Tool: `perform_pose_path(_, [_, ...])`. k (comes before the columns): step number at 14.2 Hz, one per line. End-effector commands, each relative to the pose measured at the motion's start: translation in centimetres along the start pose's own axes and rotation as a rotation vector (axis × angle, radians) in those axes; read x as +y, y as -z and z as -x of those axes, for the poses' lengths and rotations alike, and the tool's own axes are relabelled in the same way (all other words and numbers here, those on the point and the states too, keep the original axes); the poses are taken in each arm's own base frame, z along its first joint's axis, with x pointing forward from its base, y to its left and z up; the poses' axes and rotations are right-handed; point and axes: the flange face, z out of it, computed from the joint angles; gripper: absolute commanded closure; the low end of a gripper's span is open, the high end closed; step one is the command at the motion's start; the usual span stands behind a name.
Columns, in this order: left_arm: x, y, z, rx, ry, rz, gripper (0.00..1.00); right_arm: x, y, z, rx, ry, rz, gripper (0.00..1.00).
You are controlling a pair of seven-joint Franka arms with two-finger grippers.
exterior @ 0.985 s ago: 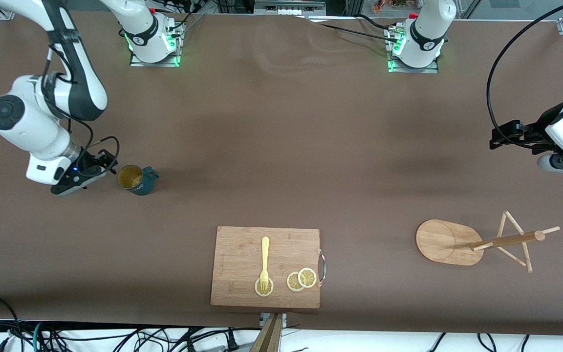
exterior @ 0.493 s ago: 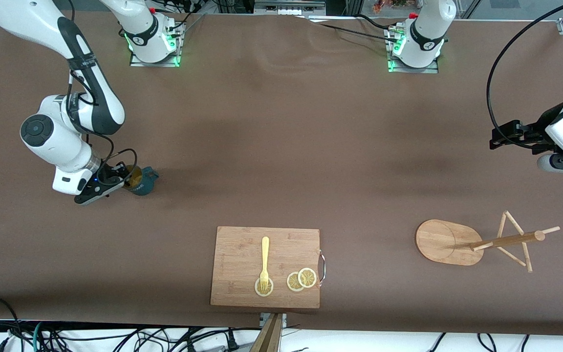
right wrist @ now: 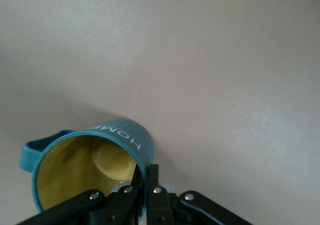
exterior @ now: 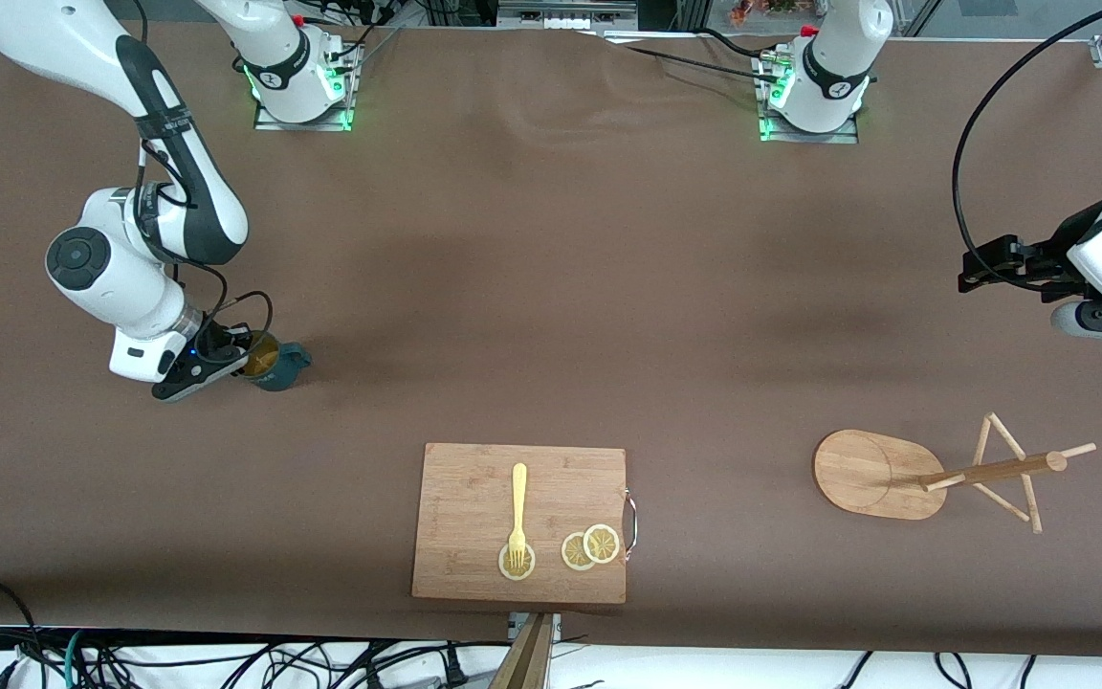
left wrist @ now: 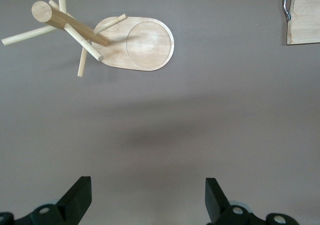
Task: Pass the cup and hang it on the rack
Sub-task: 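Carry the teal mug with the right gripper toward the table middle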
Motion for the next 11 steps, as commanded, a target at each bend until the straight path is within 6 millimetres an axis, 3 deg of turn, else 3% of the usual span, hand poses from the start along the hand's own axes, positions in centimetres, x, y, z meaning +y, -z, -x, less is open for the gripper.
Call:
perform_pose_path(1, [0.1, 0.6, -0.2, -0.002, -0.002, -0.021, 0.0, -0.6, 3.1, -1.7, -0.029, -0.055, -0.014, 1.0])
perform_pose_path(3, [0.1, 0.6, -0.2, -0.002, -0.002, -0.02, 0.0, -2.0, 5.5, -3.8, -0.065, -0.138, -0.043, 1.0])
perform_pose_path(6, [0.1, 0.6, -0.2, -0.002, -0.002, -0.02, 0.0, -8.4, 10.3, -8.7, -0.114, -0.291, -0.085, 1.0])
perform_pose_path(8, [0.1, 0.6, -0.2, -0.002, -0.002, -0.02, 0.0, -13.4, 11.8, -11.1, -0.107, -0.355, -0.093, 1.0])
perform_pose_path(9, [0.1, 0.6, -0.2, -0.002, -0.002, -0.02, 0.0, -16.9, 12.5, -12.5, -0.091, -0.352, -0.097, 1.0])
perform_pose_path(11, [-0.1, 0.4, -0.4, -0.005, 0.001, -0.018, 0.0, -24.4, 11.9, -15.3, -0.091, -0.376, -0.11, 1.0])
